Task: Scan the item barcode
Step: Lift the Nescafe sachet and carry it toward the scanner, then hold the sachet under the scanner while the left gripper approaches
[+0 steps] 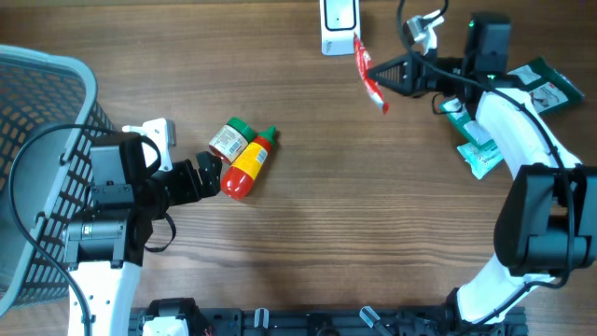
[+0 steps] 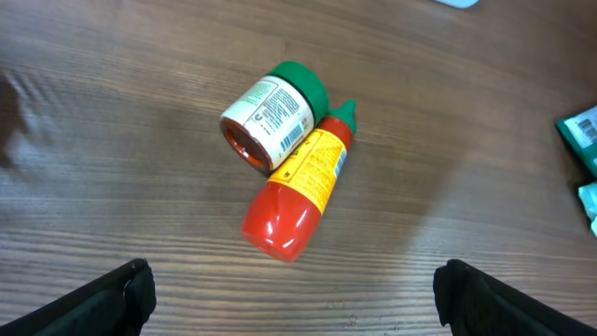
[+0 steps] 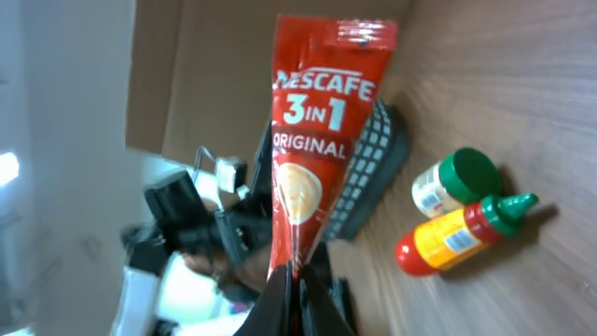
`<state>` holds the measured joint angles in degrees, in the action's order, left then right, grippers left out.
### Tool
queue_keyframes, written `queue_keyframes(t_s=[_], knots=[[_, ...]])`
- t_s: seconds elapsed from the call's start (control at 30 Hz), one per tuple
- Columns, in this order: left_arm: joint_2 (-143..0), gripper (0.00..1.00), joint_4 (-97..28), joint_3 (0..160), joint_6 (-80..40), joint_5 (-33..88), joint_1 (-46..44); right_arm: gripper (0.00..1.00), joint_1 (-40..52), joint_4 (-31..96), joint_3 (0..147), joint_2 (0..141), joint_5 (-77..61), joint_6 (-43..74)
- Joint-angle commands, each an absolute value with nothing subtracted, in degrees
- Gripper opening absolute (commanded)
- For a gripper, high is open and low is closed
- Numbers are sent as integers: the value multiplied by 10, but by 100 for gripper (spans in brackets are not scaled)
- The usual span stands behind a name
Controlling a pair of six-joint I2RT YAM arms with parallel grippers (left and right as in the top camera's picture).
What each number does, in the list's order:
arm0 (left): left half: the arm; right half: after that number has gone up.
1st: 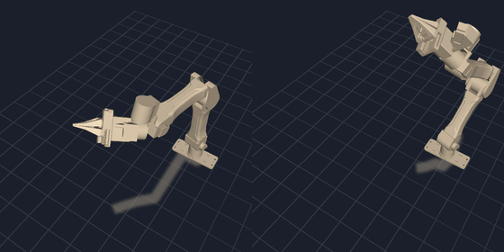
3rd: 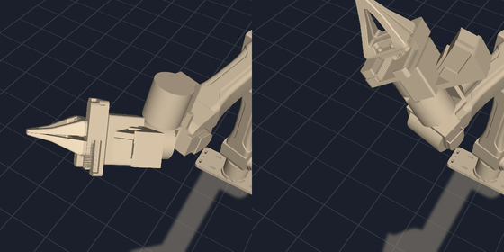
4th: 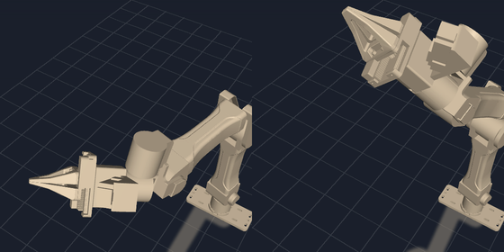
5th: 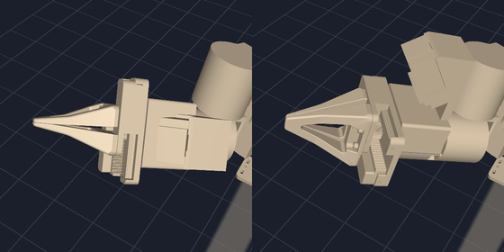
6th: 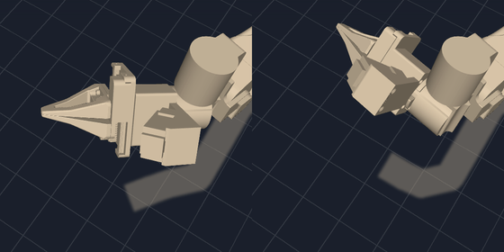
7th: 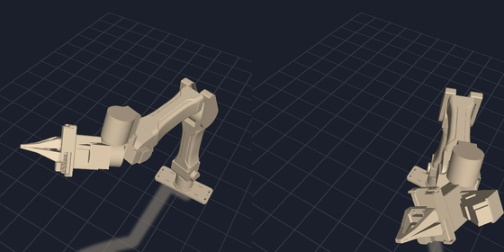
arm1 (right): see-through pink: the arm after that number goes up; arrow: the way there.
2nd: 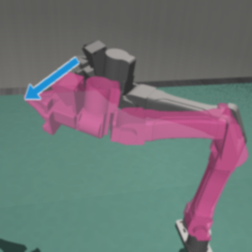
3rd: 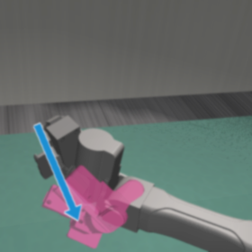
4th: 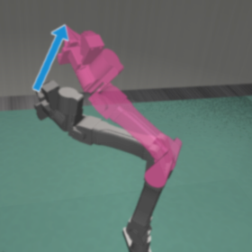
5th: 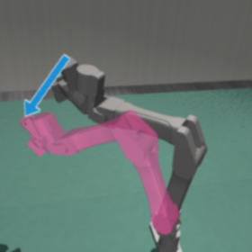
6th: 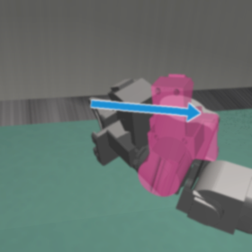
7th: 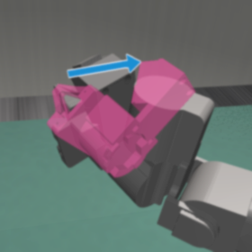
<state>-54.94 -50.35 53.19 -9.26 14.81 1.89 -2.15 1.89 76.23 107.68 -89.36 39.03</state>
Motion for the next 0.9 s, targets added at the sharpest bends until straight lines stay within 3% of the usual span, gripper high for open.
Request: queue_keyframes(t_s=[0.0, 0.13, 0.27, 0.87], knots=[[-550, 100, -502, 533, -83, 145, 19, 4, -41, -64, 768, 1072, -930, 673], [-550, 100, -502, 533, -83, 145, 19, 4, -46, -208, 768, 1073, -926, 929], [-550, 100, -502, 533, -83, 145, 19, 4, -50, -385, 768, 1072, -924, 1044], [-550, 100, -502, 533, -83, 145, 19, 4, -44, -493, 765, 1072, -927, 1021]])
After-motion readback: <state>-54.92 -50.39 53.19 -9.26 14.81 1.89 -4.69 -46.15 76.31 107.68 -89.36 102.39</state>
